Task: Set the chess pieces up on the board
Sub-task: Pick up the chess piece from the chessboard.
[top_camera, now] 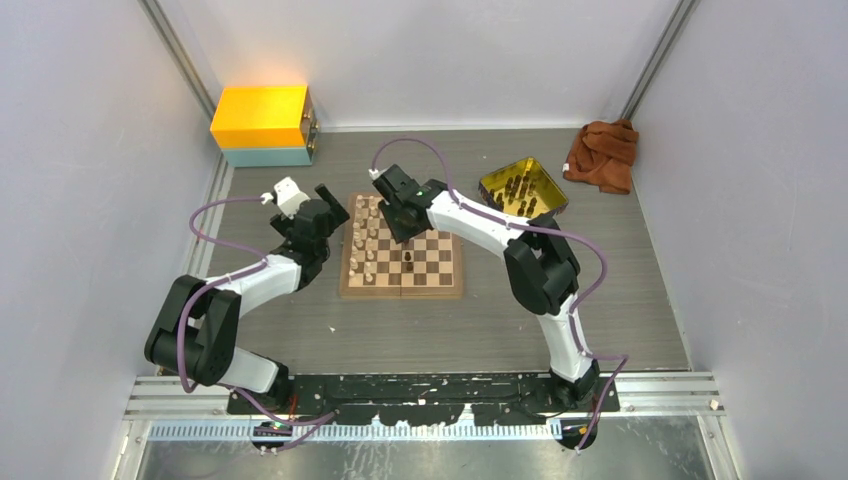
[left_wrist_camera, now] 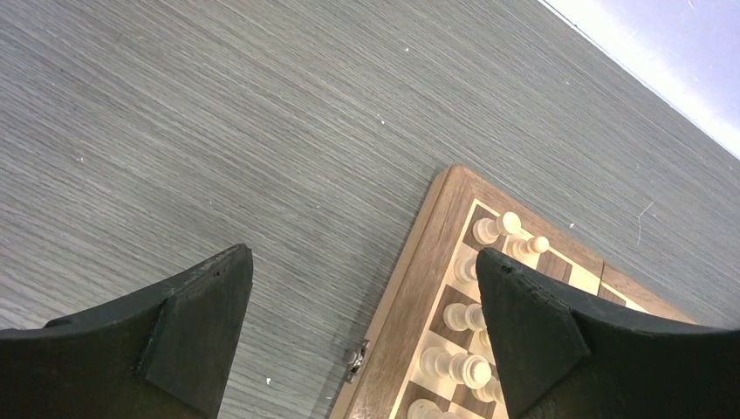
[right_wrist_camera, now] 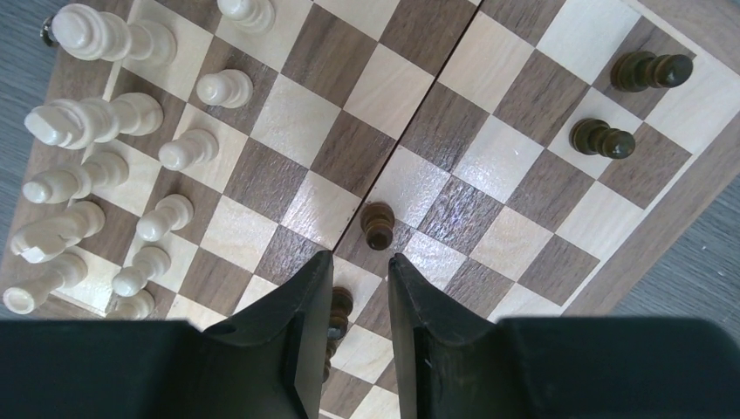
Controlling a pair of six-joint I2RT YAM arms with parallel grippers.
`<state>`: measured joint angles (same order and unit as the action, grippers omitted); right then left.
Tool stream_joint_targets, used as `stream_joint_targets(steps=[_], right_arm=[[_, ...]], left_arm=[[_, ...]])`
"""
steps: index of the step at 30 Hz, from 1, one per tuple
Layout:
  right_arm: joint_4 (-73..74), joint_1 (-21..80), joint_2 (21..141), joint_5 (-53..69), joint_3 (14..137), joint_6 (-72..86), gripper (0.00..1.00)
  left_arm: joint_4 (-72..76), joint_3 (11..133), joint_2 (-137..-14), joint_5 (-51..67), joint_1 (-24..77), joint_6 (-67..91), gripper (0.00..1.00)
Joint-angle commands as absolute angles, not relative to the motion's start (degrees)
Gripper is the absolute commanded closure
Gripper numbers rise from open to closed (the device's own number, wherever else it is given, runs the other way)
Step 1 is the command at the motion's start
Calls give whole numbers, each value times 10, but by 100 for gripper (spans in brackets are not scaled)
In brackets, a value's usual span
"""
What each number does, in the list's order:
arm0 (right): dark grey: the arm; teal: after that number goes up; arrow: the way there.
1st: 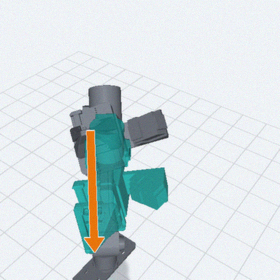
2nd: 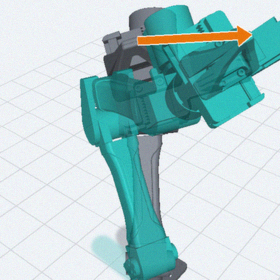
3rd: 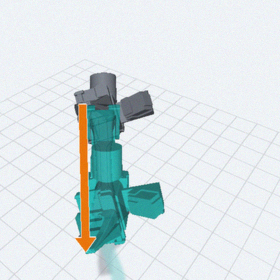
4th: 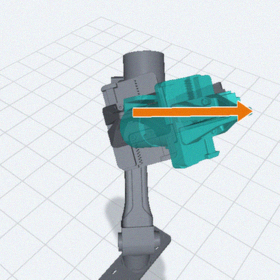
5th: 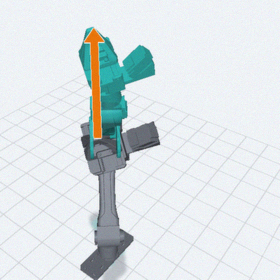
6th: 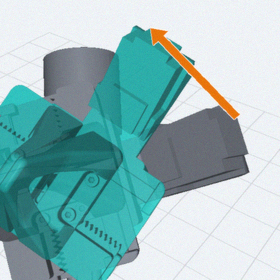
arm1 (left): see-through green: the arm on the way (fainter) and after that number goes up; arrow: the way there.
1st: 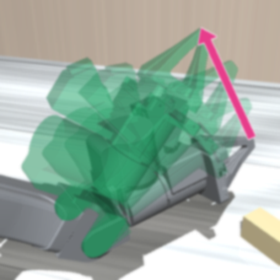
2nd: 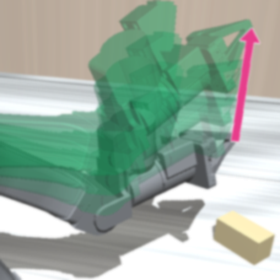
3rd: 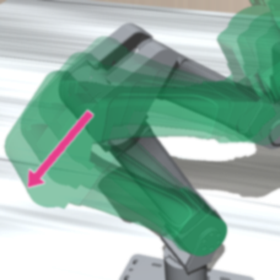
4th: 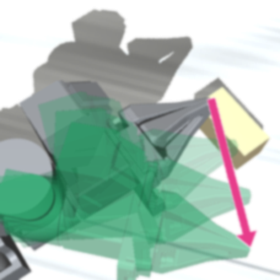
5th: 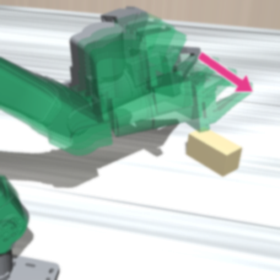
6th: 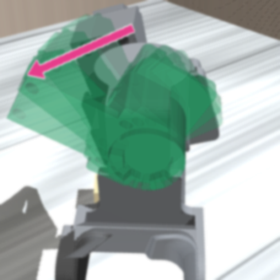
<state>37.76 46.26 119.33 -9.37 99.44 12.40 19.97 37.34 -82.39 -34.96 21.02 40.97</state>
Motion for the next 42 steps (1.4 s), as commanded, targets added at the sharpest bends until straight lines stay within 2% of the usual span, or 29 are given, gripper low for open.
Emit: stream_joint_targets(steps=[1, 25, 31, 35, 42], right_arm=[[356, 458, 1191, -92, 1012, 131, 64], [351, 438, 1222, -77, 1027, 130, 65], [352, 436, 1226, -70, 1034, 129, 73], [355, 436, 1223, -72, 1037, 127, 87], [357, 435, 1193, -104, 1023, 125, 91]], left_arm=[[234, 370, -815, -372, 214, 396, 1], [248, 374, -832, -374, 214, 389, 1], [249, 375, -835, -374, 213, 388, 1], [249, 376, -835, -374, 214, 388, 1], [248, 378, -835, -374, 214, 387, 1]])
